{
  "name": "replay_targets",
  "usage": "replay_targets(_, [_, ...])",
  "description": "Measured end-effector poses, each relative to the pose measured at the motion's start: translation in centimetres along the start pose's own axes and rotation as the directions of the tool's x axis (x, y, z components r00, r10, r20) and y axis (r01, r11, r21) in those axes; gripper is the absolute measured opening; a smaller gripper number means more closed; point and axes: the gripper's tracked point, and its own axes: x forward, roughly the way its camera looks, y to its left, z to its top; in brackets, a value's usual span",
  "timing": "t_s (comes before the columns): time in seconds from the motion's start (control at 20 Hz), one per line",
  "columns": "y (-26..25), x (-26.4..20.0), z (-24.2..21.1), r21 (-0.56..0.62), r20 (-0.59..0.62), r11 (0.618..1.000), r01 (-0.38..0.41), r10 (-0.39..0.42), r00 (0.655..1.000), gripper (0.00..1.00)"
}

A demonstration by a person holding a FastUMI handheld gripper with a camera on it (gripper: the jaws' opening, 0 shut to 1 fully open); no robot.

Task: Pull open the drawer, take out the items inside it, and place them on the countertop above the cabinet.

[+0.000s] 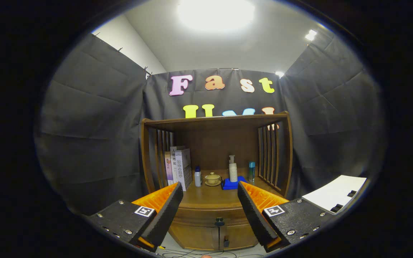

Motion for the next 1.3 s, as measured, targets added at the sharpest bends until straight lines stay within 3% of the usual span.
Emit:
replay_targets(0.35, [-2.4, 2.5, -2.7, -0.065, -0.042, 0.998, -0.002, -0.001, 0.999, 0.95])
replay_targets(0.55, [-3.3, 4.7, -6.8, -0.012, -0.104, 1.0, -0.021, 0.019, 0.994, 0.95])
replay_targets(0.7, [-4.3, 5.9, -9.0, -0.038, -0.138, 0.999, 0.0, -0.005, 0.99, 0.95])
replay_targets(1.3, [-2.1, 9.4, -18.0, -0.131, -0.241, 0.991, -0.036, 0.003, 0.971, 0.95])
